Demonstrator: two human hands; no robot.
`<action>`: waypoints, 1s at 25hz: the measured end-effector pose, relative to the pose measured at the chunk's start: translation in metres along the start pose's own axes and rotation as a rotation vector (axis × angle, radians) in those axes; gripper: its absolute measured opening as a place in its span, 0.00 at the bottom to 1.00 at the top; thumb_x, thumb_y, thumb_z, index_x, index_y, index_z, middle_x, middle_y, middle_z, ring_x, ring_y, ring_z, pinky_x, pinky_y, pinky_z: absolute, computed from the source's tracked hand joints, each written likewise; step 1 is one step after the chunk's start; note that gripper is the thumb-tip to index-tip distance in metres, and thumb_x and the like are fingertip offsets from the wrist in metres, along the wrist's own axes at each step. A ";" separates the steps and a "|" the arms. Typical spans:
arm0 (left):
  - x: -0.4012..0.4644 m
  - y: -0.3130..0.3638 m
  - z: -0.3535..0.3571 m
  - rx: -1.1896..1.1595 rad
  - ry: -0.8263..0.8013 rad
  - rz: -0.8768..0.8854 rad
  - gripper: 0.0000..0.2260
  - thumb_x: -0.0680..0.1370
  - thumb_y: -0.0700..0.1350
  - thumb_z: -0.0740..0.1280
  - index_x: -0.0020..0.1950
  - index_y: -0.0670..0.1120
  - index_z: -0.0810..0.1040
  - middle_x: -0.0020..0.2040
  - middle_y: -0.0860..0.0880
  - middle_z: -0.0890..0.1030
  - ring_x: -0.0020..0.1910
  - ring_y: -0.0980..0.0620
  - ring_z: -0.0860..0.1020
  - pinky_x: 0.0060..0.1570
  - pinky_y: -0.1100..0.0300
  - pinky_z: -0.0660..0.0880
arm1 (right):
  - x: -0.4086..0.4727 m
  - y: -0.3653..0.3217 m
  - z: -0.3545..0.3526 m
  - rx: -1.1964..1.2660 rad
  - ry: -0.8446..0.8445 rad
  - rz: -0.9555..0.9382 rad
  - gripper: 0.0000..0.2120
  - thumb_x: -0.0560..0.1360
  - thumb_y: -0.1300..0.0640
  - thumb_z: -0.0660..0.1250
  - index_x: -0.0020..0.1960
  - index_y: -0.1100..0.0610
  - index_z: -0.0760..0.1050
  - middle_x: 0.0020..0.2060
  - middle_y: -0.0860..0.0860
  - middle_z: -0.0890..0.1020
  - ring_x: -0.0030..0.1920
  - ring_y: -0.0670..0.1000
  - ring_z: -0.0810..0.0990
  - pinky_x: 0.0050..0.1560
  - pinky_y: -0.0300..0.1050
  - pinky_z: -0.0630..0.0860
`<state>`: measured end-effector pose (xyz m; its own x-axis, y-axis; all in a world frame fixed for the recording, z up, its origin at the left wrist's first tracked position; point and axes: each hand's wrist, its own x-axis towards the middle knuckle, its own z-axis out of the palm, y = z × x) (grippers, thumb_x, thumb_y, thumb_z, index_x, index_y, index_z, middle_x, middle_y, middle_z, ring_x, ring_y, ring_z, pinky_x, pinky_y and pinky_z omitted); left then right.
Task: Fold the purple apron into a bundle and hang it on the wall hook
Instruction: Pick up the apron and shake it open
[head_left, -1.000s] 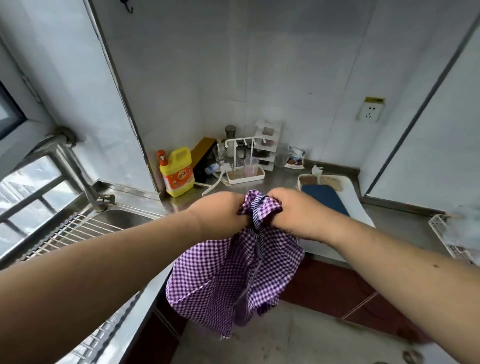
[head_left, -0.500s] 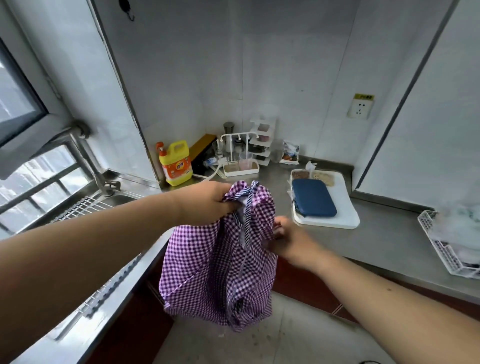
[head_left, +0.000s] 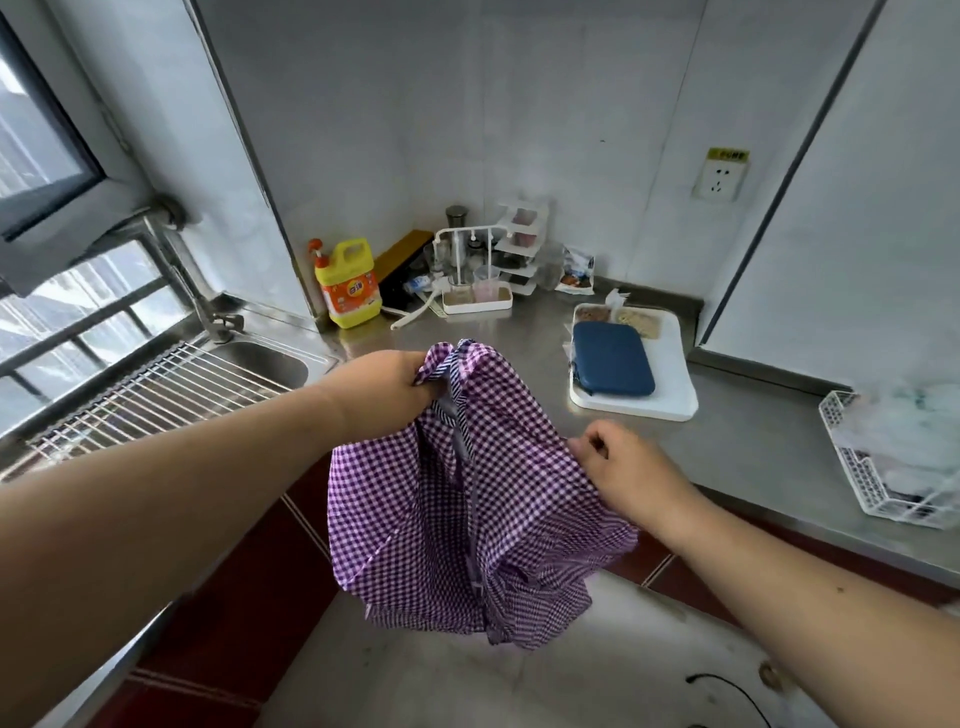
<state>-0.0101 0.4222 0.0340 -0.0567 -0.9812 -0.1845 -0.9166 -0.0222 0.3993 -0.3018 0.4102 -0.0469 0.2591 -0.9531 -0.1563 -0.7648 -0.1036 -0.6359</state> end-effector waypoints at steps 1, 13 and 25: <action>-0.001 0.001 0.003 -0.036 -0.005 -0.010 0.05 0.86 0.52 0.61 0.57 0.58 0.77 0.53 0.56 0.80 0.55 0.51 0.79 0.64 0.53 0.72 | -0.004 0.000 -0.003 -0.012 -0.076 -0.026 0.15 0.83 0.36 0.60 0.53 0.46 0.76 0.46 0.43 0.82 0.47 0.47 0.81 0.45 0.47 0.77; -0.006 -0.058 0.038 0.049 -0.463 0.027 0.27 0.78 0.48 0.72 0.74 0.47 0.66 0.61 0.52 0.78 0.59 0.51 0.79 0.58 0.55 0.78 | -0.029 -0.005 0.053 0.040 -0.227 -0.026 0.09 0.79 0.41 0.70 0.57 0.42 0.78 0.51 0.41 0.85 0.52 0.44 0.83 0.52 0.48 0.79; -0.009 -0.091 0.037 0.206 -0.011 0.104 0.19 0.80 0.46 0.70 0.70 0.42 0.77 0.65 0.41 0.79 0.64 0.41 0.76 0.69 0.50 0.71 | 0.020 -0.045 0.024 -0.398 0.355 -0.497 0.18 0.73 0.66 0.60 0.60 0.58 0.81 0.59 0.59 0.82 0.58 0.58 0.79 0.61 0.48 0.75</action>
<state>0.0591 0.4395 -0.0335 -0.1582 -0.9740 -0.1622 -0.9670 0.1196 0.2251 -0.2478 0.4032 -0.0397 0.4767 -0.7941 0.3771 -0.7804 -0.5797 -0.2342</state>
